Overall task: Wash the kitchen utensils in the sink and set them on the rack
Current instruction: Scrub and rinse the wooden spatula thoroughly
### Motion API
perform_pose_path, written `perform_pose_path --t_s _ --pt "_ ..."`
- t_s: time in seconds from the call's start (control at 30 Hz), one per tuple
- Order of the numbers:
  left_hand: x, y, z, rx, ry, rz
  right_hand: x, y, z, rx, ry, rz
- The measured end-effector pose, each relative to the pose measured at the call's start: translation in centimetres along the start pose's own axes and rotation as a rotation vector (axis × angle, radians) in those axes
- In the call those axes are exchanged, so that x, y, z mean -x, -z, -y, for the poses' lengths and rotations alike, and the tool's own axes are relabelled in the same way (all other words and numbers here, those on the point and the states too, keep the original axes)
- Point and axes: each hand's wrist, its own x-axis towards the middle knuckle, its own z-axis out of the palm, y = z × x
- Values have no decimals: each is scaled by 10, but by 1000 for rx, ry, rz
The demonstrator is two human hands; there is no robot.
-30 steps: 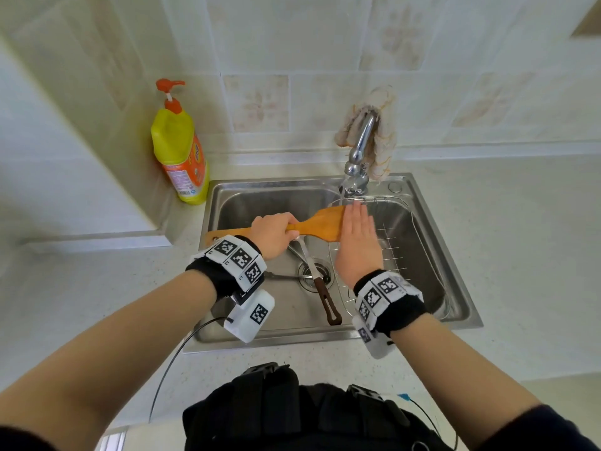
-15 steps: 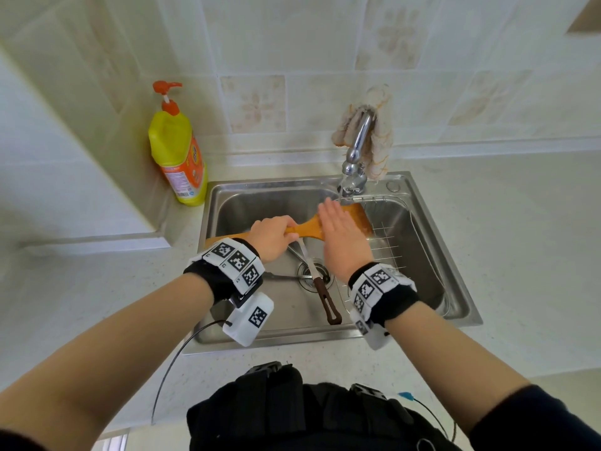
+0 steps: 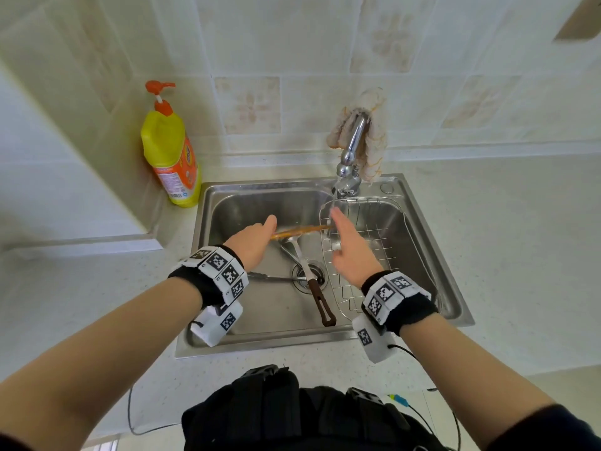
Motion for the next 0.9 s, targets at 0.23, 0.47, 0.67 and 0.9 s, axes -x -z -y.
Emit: perform_pose_path --t_s 0.23,0.47,0.67,0.9 --pt "-6 -7 -16 8 -50 -79 -12 -10 -3 501 6 -31" --pt "-11 6 -26 26 -55 -108 -20 -22 16 603 164 -27" --pt "-7 5 -28 -15 -66 -105 -2 -33 18 717 189 -46" --pt "-6 8 -24 -38 -81 -105 -10 -16 -5 630 -38 -132"
